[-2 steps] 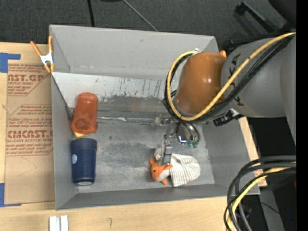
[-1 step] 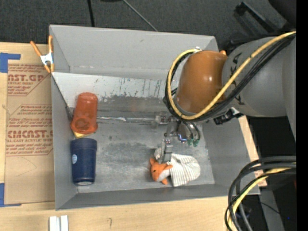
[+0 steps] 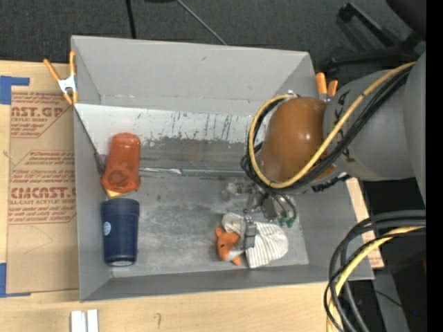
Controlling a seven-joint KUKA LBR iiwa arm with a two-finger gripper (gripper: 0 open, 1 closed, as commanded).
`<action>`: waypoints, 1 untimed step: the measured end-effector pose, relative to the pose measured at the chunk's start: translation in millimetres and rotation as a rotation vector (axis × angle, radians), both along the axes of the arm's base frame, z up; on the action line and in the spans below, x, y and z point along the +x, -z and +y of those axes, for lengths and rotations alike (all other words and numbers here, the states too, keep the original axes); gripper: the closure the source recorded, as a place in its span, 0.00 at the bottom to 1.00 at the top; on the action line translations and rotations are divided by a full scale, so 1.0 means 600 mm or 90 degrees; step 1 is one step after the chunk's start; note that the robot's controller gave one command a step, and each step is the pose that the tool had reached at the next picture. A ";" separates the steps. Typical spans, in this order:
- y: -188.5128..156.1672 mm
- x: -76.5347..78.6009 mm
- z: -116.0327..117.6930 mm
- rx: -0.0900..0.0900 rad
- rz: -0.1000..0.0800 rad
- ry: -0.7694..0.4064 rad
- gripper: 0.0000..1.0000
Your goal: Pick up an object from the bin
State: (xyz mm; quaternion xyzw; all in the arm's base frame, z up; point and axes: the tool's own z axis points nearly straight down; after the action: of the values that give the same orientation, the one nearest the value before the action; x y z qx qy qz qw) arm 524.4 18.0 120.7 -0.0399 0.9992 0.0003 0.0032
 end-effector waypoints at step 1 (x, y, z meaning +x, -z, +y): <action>0.064 -0.013 -0.021 0.001 0.005 0.072 1.00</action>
Offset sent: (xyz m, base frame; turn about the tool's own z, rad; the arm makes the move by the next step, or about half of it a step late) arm 0.0000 0.0000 0.0000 0.0000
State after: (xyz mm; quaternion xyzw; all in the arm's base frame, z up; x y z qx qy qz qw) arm 516.5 5.3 82.2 0.0165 0.9999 0.0007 -0.0011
